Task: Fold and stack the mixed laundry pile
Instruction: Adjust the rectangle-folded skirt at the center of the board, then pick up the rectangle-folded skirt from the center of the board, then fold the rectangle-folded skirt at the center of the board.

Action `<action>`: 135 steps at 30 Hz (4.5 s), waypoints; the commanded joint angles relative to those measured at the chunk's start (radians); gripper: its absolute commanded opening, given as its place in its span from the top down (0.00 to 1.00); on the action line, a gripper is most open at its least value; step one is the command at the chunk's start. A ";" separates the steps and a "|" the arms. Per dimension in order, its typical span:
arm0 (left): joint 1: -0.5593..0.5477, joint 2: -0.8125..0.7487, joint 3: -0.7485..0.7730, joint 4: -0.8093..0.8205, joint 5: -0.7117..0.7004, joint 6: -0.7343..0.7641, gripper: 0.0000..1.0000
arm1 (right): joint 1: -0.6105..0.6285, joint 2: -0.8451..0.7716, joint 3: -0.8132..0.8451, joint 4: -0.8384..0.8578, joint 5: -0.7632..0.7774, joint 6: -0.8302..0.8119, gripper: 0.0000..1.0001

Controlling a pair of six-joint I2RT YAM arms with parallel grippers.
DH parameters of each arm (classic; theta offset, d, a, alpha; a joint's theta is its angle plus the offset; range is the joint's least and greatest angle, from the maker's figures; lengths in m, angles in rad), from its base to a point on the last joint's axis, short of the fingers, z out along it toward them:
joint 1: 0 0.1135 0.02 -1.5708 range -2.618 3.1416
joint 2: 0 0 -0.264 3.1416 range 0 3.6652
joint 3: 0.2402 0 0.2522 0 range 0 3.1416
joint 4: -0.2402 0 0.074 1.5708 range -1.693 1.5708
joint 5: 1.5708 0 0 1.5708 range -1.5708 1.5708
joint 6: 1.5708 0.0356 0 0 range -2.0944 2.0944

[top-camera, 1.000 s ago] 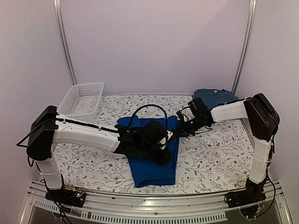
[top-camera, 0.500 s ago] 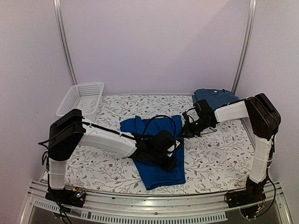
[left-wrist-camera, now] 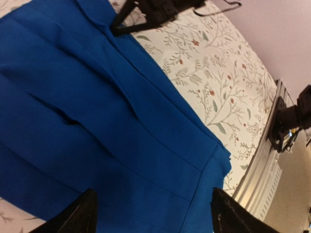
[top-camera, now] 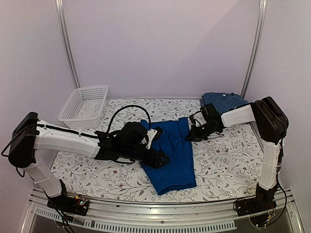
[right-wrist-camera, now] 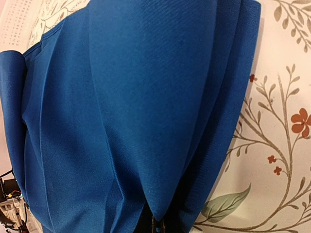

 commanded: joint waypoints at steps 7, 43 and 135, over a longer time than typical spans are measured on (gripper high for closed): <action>0.307 0.118 -0.091 0.111 0.045 -0.048 0.41 | -0.015 0.088 0.000 -0.002 0.062 0.010 1.00; -0.338 -0.025 -0.080 -0.168 -0.578 0.444 0.00 | 0.244 -0.039 0.227 -0.175 -0.340 -0.258 0.53; -0.026 -0.175 0.069 -0.304 -0.215 0.756 1.00 | 0.245 0.317 0.459 -0.253 -0.350 -0.276 0.45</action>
